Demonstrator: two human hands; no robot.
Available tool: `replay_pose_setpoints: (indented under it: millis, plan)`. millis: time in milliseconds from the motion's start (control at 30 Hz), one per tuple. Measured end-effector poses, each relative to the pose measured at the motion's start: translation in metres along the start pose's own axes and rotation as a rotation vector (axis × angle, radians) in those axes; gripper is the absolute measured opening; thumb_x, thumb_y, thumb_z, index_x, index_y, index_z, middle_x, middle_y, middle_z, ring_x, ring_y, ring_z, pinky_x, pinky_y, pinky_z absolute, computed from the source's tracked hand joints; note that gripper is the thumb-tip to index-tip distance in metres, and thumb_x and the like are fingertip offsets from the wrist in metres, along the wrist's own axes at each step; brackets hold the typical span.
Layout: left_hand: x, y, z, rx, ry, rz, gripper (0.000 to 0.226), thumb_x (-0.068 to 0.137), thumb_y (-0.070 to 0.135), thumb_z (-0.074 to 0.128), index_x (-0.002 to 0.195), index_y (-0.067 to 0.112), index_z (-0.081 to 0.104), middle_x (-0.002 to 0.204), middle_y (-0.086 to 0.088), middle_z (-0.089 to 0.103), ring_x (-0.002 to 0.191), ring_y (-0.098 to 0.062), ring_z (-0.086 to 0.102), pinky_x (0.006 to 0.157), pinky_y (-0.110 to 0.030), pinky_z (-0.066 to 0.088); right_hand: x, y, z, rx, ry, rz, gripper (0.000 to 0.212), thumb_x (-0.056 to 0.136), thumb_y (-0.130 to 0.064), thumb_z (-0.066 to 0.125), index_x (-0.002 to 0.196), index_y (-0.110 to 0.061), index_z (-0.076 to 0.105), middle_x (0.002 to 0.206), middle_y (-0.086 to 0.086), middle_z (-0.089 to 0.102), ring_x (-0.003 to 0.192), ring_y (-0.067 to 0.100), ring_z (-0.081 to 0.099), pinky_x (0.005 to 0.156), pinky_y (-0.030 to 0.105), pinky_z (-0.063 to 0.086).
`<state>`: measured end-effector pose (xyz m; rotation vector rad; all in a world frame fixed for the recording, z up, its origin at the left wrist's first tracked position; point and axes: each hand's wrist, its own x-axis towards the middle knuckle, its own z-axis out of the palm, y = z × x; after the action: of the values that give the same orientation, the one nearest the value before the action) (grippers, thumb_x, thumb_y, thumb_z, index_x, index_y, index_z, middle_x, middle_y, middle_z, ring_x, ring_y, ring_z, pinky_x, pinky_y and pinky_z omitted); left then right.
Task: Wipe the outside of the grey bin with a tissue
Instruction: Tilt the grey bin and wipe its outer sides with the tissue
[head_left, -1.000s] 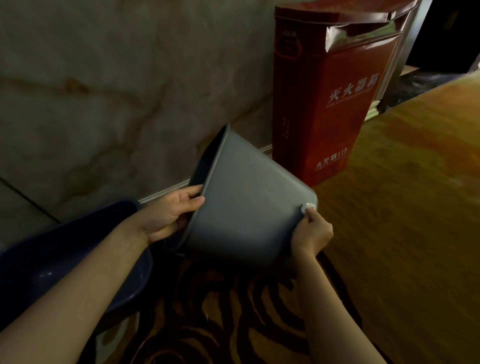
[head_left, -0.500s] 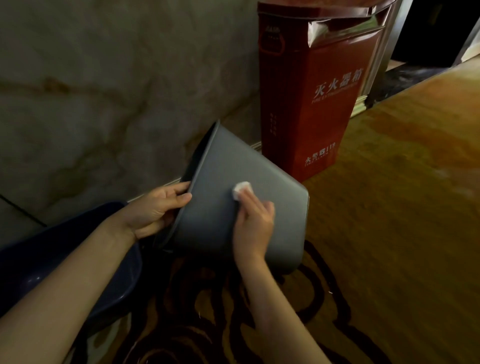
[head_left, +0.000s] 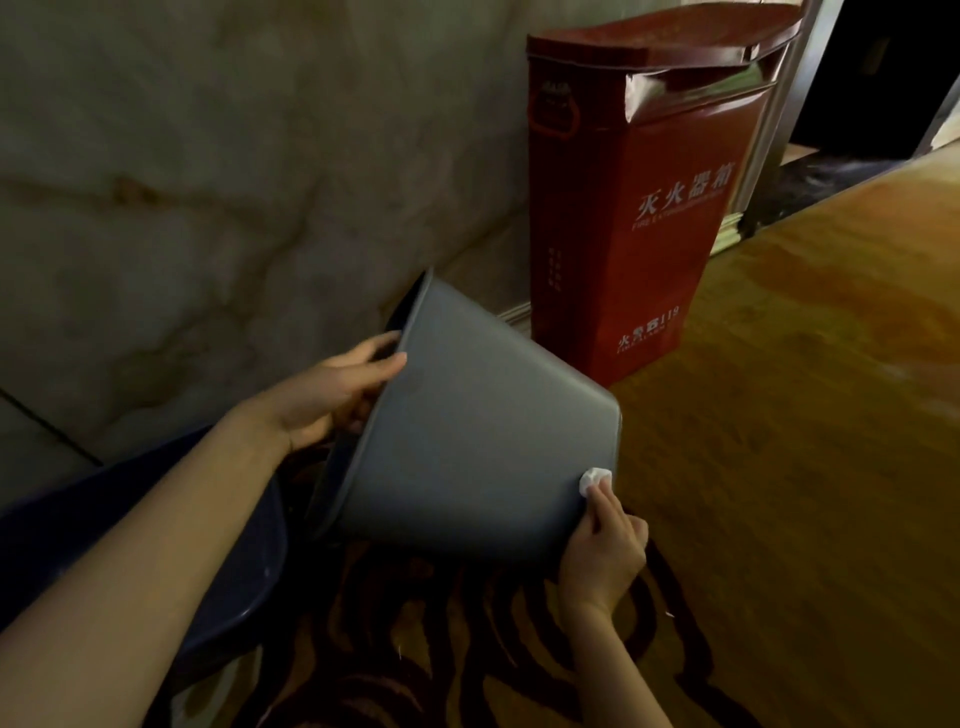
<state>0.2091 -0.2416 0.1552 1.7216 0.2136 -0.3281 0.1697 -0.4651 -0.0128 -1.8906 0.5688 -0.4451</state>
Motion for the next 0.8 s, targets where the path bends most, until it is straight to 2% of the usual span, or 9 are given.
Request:
replay_pose_setpoints:
  millis: [33, 100, 200, 233, 300, 367, 433, 600, 800]
  plan:
    - [0.002, 0.004, 0.002, 0.052, 0.014, -0.007, 0.043, 0.087, 0.027, 0.054, 0.128, 0.034, 0.041, 0.103, 0.003, 0.066, 0.084, -0.010, 0.066, 0.070, -0.026, 0.052, -0.001, 0.001, -0.001, -0.002, -0.003, -0.004, 0.028, 0.087, -0.004, 0.058, 0.113, -0.012, 0.066, 0.106, 0.012, 0.065, 0.079, 0.007, 0.045, 0.082, 0.027, 0.043]
    - [0.005, 0.008, 0.006, 0.074, 0.041, 0.005, 0.043, 0.091, 0.016, 0.050, 0.132, 0.024, 0.040, 0.110, -0.002, 0.062, 0.096, -0.015, 0.062, 0.077, -0.029, 0.051, -0.001, 0.001, -0.001, -0.007, -0.001, 0.016, 0.027, 0.087, -0.005, 0.059, 0.112, -0.012, 0.066, 0.106, 0.011, 0.065, 0.079, 0.005, 0.044, 0.081, 0.025, 0.042]
    - [0.002, 0.007, 0.008, -0.017, 0.085, 0.030, 0.039, 0.088, -0.005, 0.045, 0.124, 0.010, 0.046, 0.098, -0.008, 0.062, 0.092, -0.022, 0.059, 0.081, -0.031, 0.049, -0.004, -0.008, -0.002, 0.022, 0.007, 0.042, 0.022, 0.087, -0.006, 0.059, 0.107, -0.011, 0.068, 0.104, 0.010, 0.067, 0.083, 0.006, 0.046, 0.080, 0.023, 0.042]
    - [0.000, 0.006, 0.007, -0.046, 0.086, 0.028, 0.039, 0.087, -0.008, 0.043, 0.123, 0.009, 0.046, 0.097, -0.009, 0.062, 0.090, -0.021, 0.059, 0.081, -0.032, 0.049, -0.007, -0.016, -0.001, 0.039, -0.001, -0.006, 0.020, 0.087, -0.007, 0.059, 0.103, -0.014, 0.069, 0.102, 0.008, 0.068, 0.084, 0.006, 0.047, 0.078, 0.020, 0.042]
    - [-0.005, 0.004, 0.005, -0.090, 0.053, 0.021, 0.036, 0.087, -0.010, 0.043, 0.117, 0.009, 0.050, 0.096, -0.008, 0.065, 0.087, -0.020, 0.063, 0.078, -0.033, 0.054, -0.016, -0.040, 0.005, 0.068, -0.064, -0.225, 0.022, 0.086, -0.006, 0.060, 0.101, -0.020, 0.069, 0.098, 0.002, 0.069, 0.082, 0.005, 0.048, 0.074, 0.009, 0.036]
    - [-0.011, 0.003, 0.002, -0.118, -0.001, 0.014, 0.034, 0.086, -0.012, 0.043, 0.107, 0.012, 0.055, 0.088, -0.004, 0.073, 0.080, -0.016, 0.070, 0.070, -0.027, 0.058, -0.025, -0.072, 0.014, 0.120, -0.147, -0.438, 0.026, 0.084, -0.003, 0.062, 0.103, -0.019, 0.069, 0.098, -0.002, 0.070, 0.080, 0.005, 0.049, 0.072, 0.006, 0.034]
    - [-0.016, 0.002, 0.003, -0.134, -0.045, 0.014, 0.037, 0.084, -0.014, 0.043, 0.106, 0.012, 0.056, 0.084, -0.002, 0.076, 0.077, -0.012, 0.072, 0.070, -0.025, 0.059, -0.030, -0.101, 0.023, 0.173, -0.178, -0.608, 0.025, 0.081, 0.002, 0.064, 0.102, -0.012, 0.070, 0.102, 0.000, 0.071, 0.078, 0.009, 0.050, 0.070, 0.012, 0.039]
    - [-0.026, -0.004, 0.001, -0.156, -0.110, 0.053, 0.043, 0.081, -0.015, 0.046, 0.116, 0.008, 0.053, 0.106, -0.016, 0.063, 0.082, -0.015, 0.070, 0.083, -0.031, 0.053, -0.031, -0.146, 0.039, 0.213, -0.209, -0.878, 0.022, 0.078, 0.005, 0.064, 0.098, -0.003, 0.071, 0.105, 0.007, 0.072, 0.074, 0.027, 0.056, 0.068, 0.026, 0.048]
    - [-0.027, -0.009, -0.005, -0.166, -0.153, 0.057, 0.040, 0.076, -0.008, 0.053, 0.110, 0.013, 0.058, 0.093, -0.003, 0.075, 0.086, -0.014, 0.071, 0.071, -0.026, 0.058, -0.006, -0.163, 0.042, 0.179, -0.166, -0.863, 0.022, 0.080, 0.006, 0.060, 0.097, -0.001, 0.072, 0.100, 0.011, 0.074, 0.074, 0.033, 0.056, 0.067, 0.030, 0.049]
